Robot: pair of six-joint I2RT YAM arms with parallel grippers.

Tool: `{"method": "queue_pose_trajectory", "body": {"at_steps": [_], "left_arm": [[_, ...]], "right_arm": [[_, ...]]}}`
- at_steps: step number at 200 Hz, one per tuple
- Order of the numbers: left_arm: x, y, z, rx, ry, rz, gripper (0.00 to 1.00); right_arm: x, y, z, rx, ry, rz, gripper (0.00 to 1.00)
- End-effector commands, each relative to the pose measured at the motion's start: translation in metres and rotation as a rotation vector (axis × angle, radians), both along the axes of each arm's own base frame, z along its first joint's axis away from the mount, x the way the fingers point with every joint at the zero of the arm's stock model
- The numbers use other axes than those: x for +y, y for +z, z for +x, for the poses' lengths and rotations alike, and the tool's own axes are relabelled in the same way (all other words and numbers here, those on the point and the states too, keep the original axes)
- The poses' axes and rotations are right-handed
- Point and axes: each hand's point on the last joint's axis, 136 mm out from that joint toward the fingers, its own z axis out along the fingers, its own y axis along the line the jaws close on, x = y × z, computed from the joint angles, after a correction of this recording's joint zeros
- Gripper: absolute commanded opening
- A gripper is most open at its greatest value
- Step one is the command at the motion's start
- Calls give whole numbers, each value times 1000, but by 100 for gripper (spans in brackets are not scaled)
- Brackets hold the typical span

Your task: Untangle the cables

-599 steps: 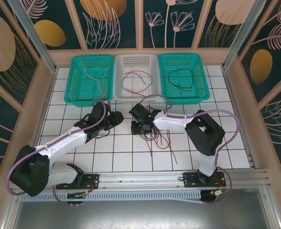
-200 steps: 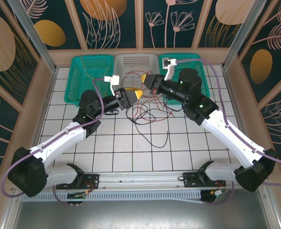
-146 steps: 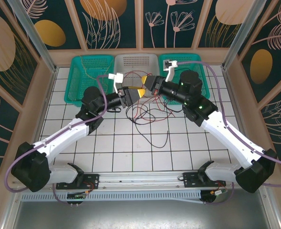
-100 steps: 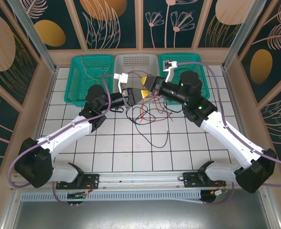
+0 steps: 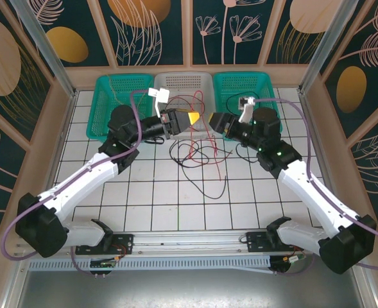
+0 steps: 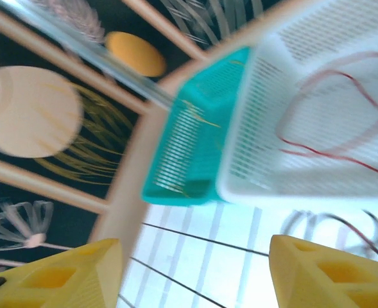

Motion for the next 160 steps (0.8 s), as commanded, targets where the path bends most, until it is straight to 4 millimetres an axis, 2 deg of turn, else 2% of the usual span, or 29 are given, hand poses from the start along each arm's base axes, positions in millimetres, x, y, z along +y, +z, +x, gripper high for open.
{"method": "queue_pose_trajectory", "body": {"at_steps": [1, 26, 66, 84, 119, 160], "left_arm": [[8, 44, -19, -113, -19, -43, 0], [12, 63, -27, -155, -28, -62, 0], [16, 79, -32, -187, -21, -76, 0], [17, 80, -32, -191, -17, -71, 0], [16, 79, -32, -190, -20, -60, 0], [16, 84, -32, -197, -21, -76, 0]], "right_arm": [[-6, -60, -7, 143, -10, -63, 60], [-3, -85, -10, 200, 7, -68, 59], [-3, -92, -11, 197, 18, -97, 59], [-3, -84, -13, 167, 25, -107, 59], [-4, -41, -24, 17, 34, -105, 66], [-1, -36, -27, 9, 51, -85, 66]]}}
